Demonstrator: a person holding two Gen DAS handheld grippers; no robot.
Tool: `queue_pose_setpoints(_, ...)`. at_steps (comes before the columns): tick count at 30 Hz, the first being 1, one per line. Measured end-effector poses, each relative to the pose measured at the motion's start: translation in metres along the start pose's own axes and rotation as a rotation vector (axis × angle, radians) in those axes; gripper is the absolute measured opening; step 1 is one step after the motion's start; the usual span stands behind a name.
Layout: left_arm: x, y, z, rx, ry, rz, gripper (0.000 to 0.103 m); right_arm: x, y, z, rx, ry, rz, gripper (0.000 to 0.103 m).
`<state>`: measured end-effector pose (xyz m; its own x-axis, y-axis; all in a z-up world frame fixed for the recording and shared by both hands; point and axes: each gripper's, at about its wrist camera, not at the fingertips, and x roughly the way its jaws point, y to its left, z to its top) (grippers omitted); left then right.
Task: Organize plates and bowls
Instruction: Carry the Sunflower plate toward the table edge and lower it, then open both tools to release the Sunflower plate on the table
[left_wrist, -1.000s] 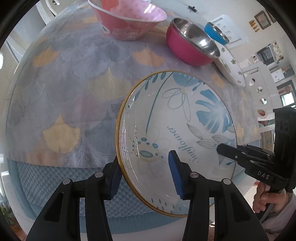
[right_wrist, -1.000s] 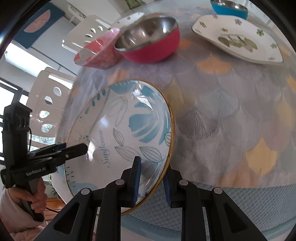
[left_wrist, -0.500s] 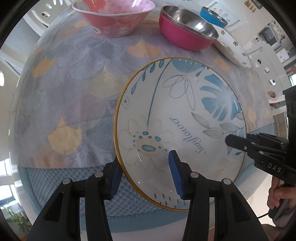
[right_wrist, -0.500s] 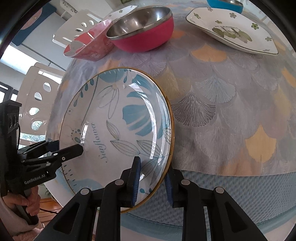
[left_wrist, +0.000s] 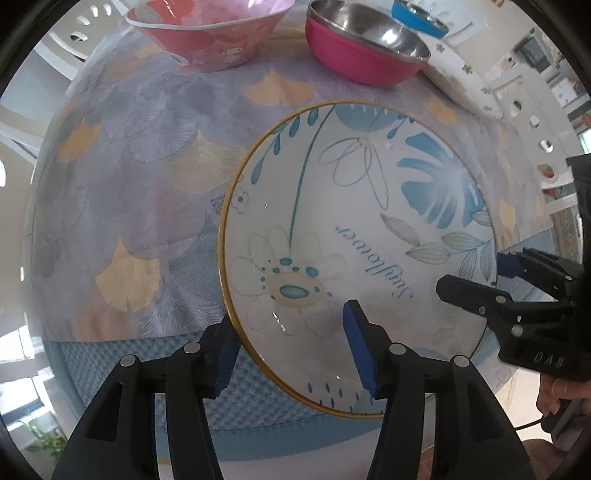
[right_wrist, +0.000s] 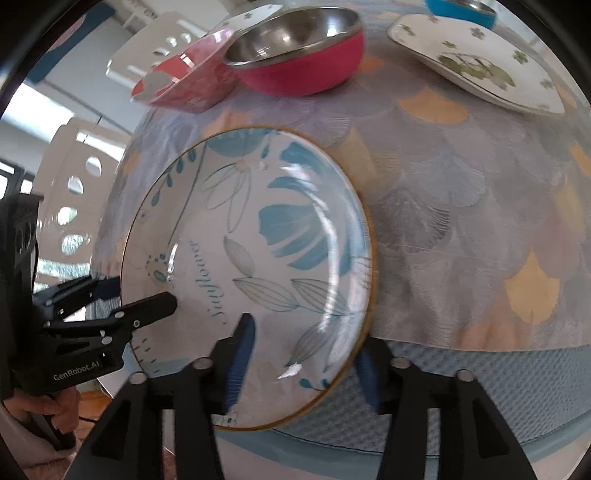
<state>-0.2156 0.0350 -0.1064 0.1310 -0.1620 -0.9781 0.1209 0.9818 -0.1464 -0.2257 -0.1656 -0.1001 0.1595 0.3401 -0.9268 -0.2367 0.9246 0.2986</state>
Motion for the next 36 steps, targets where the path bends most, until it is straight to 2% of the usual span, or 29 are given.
queue_pose_setpoints(5, 0.0, -0.004, 0.009, 0.022, 0.036, 0.102, 0.053, 0.004, 0.007, 0.004, -0.02, 0.024, -0.039, 0.059)
queue_pose_setpoints(9, 0.004, -0.002, 0.019, 0.03, 0.044, 0.103, 0.061, 0.008, 0.011, 0.009, -0.014, 0.043, -0.044, 0.065)
queue_pose_setpoints(11, 0.007, -0.005, 0.025, 0.052, 0.058, 0.106, 0.065, 0.011, 0.015, 0.011, -0.024, 0.053, -0.046, 0.073)
queue_pose_setpoints(16, 0.013, -0.01, 0.04, 0.112, 0.087, 0.094, 0.072, 0.021, 0.027, 0.016, -0.04, 0.088, -0.08, 0.088)
queue_pose_setpoints(19, 0.02, -0.006, 0.05, 0.119, 0.11, 0.069, 0.081, 0.025, 0.033, 0.018, -0.034, 0.113, -0.123, 0.09)
queue_pose_setpoints(22, 0.028, 0.002, 0.062, 0.111, 0.127, 0.026, 0.086, 0.03, 0.037, 0.023, -0.021, 0.137, -0.161, 0.091)
queue_pose_setpoints(26, 0.033, 0.01, 0.067, 0.156, 0.139, -0.003, 0.095, 0.042, 0.047, 0.031, -0.008, 0.162, -0.181, 0.101)
queue_pose_setpoints(28, 0.037, 0.002, 0.069, 0.161, 0.143, -0.012, 0.102, 0.047, 0.053, 0.031, -0.025, 0.174, -0.203, 0.103)
queue_pose_setpoints(36, 0.043, -0.007, 0.073, 0.17, 0.138, -0.002, 0.103, 0.052, 0.056, 0.037, -0.021, 0.182, -0.203, 0.103)
